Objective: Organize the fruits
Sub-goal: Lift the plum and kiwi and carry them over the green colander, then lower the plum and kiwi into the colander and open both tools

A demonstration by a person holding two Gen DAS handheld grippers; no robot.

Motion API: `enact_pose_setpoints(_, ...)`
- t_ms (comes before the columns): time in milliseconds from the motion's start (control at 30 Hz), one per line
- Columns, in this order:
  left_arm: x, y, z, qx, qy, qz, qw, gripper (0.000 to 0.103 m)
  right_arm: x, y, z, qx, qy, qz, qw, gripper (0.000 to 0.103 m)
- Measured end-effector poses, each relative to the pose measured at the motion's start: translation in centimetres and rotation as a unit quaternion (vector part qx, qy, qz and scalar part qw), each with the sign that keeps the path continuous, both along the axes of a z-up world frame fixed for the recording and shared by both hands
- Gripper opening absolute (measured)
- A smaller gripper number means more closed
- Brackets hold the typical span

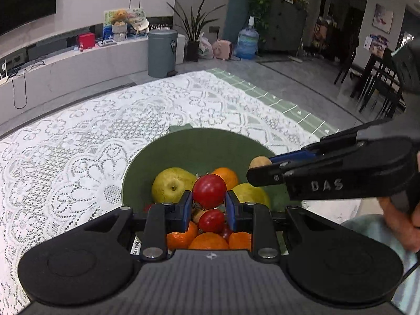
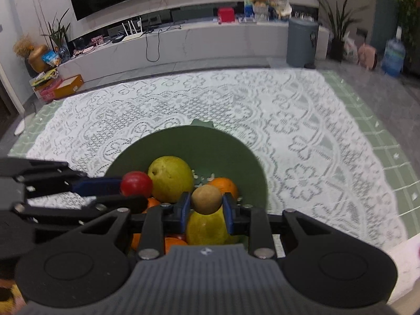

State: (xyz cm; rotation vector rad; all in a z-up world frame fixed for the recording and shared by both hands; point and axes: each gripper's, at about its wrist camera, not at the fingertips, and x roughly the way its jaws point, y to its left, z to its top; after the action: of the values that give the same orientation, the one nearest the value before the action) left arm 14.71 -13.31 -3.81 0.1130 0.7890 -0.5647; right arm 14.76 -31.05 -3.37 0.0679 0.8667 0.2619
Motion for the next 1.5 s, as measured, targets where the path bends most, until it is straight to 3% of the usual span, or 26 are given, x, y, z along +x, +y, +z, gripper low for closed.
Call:
enact_pose_setpoints(200,1.5,-0.1,-1.6,0.02,0.019,-0.004,0.9996,0.03,2.4,0.7,-0.5,0.018,0.017,0.002,1.0,0.023)
enact_pose_setpoints(367,2.1,0.1,-2.5,0.023,0.03,-0.008,0.9992,0.03,4.7,1.4,-2.3,0.069,0.071,0.008,0.995,0.023)
enact_pose_setpoints(600,2.3,0.9,-2.4,0.009,0.029,-0.01,0.9995,0.03,5.9,0.6,-3.5,0.115,0.098,-0.019,0.988,0.023)
enact_pose_setpoints(800,1.2,0.9,-2.6,0.021,0.036,-0.009,0.9991,0.03,5.4,-0.3,-3.5,0.114,0.104,-0.052,0.987,0.024)
enact_pose_setpoints(1067,1.6,0.9,-3.0,0.012,0.051,0.01,0.9986,0.03,5.8,2.3,-3.8,0.068,0.119,0.005,0.99,0.024)
enact_pose_setpoints(1500,1.5,-0.1,-3.2,0.039,0.045,0.011,0.9982,0.032,5.7,2.4,-3.7,0.058,0.115,0.007,0.992,0.024)
